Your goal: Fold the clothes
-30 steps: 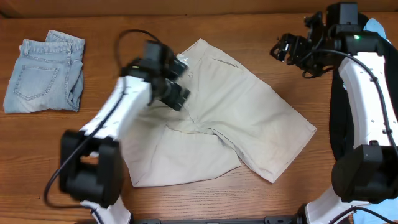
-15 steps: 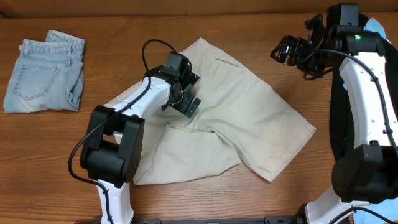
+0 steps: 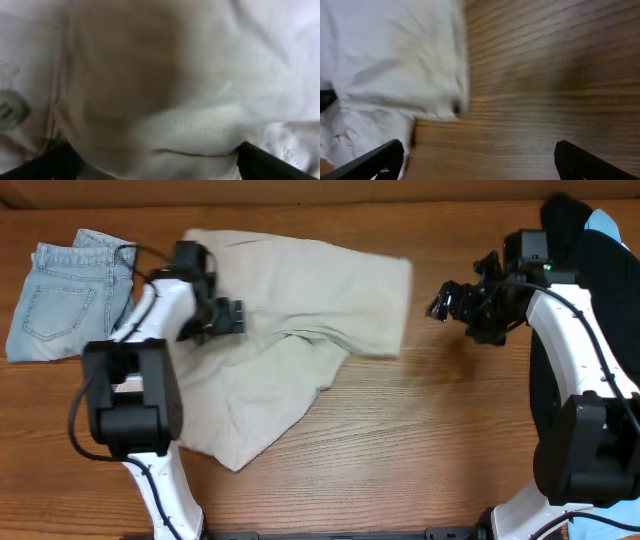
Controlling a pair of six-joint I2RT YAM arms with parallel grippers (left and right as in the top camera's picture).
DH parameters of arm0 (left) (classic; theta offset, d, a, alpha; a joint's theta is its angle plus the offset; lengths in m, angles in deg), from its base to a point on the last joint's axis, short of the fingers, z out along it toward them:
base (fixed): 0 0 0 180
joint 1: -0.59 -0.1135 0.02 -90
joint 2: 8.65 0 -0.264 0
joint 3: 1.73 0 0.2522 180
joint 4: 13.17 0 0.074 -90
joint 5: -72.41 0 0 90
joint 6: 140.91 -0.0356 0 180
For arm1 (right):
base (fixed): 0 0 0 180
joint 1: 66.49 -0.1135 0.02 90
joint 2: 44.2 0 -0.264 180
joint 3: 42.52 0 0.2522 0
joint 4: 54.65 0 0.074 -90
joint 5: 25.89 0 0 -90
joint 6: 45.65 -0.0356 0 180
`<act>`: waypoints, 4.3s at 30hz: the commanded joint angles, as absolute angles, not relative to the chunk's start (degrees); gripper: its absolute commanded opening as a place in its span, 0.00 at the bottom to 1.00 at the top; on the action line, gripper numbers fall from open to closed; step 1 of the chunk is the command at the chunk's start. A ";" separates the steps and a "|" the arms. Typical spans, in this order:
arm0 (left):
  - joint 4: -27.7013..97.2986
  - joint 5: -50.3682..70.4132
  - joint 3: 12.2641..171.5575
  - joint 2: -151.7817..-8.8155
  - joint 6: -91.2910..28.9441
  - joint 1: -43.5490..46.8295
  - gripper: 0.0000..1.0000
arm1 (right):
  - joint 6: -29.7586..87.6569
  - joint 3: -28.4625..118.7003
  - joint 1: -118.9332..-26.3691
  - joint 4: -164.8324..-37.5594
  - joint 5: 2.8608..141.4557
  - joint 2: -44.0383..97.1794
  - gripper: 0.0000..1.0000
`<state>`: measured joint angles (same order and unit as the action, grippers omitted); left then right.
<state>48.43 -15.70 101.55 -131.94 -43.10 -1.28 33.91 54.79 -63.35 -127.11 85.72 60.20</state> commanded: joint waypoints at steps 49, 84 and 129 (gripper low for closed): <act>84.40 -15.90 148.04 -134.91 -42.13 -12.88 1.00 | 11.46 50.51 -110.58 -85.89 62.71 75.39 0.21; 78.48 -12.03 132.96 -134.91 -44.54 -0.82 0.94 | 33.04 53.17 -98.02 -128.11 69.85 61.73 0.75; 78.87 -13.08 132.70 -134.93 -45.81 -0.84 0.93 | 26.11 49.20 -63.29 -141.45 62.88 50.73 0.04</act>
<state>78.52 -12.32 133.02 -135.21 -45.09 -0.99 26.00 51.32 -66.67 -141.03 63.27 51.26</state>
